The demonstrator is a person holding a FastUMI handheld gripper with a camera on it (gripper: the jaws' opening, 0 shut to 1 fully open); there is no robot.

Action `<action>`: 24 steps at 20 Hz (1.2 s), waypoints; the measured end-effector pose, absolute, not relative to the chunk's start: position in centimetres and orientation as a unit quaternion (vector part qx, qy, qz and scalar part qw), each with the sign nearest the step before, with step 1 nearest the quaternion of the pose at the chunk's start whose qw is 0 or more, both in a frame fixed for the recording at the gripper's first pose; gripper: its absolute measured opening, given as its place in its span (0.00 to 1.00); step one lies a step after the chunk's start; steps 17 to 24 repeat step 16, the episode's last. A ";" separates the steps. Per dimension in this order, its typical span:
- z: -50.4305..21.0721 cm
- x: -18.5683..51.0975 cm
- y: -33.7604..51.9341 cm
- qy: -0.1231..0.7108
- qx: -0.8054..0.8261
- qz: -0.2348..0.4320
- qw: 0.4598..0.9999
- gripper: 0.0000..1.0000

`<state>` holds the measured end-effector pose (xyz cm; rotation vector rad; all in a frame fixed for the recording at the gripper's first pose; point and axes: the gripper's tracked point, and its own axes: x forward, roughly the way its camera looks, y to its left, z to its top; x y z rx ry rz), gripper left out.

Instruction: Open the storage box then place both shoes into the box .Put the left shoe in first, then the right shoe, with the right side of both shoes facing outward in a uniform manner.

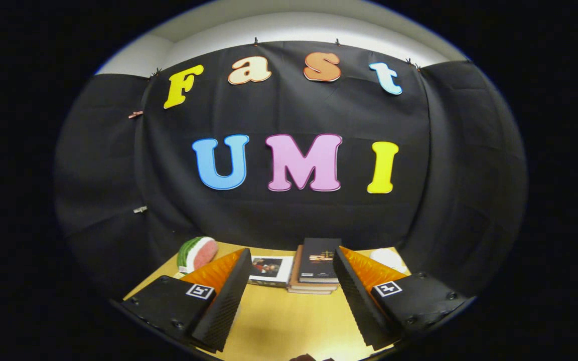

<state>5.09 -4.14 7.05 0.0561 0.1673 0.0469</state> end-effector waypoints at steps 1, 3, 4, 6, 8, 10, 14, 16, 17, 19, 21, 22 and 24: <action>6.7 5.3 -5.1 0.074 0.016 0.021 0.997 0.99; 5.5 5.0 -7.0 0.070 -0.004 0.016 0.997 0.99; 4.8 5.1 -8.2 0.074 -0.009 0.008 0.997 0.99; 4.7 5.6 -10.0 0.062 0.000 -0.008 0.998 0.98; 4.1 5.8 -11.2 0.057 0.014 -0.006 0.998 0.98; 3.4 6.4 -12.7 0.054 -0.003 -0.006 0.999 0.98; 3.0 6.8 -13.8 0.028 -0.035 0.001 0.999 0.98; 2.6 6.7 -14.0 0.023 -0.028 0.006 0.999 0.98; 2.6 6.7 -14.0 0.023 -0.028 0.006 0.999 0.98; 2.6 6.7 -14.0 0.023 -0.028 0.006 0.999 0.98; 2.6 6.7 -14.0 0.023 -0.028 0.006 0.999 0.98; 2.6 6.7 -14.0 0.023 -0.028 0.006 0.999 0.98; 2.6 6.7 -14.0 0.023 -0.028 0.006 0.999 0.98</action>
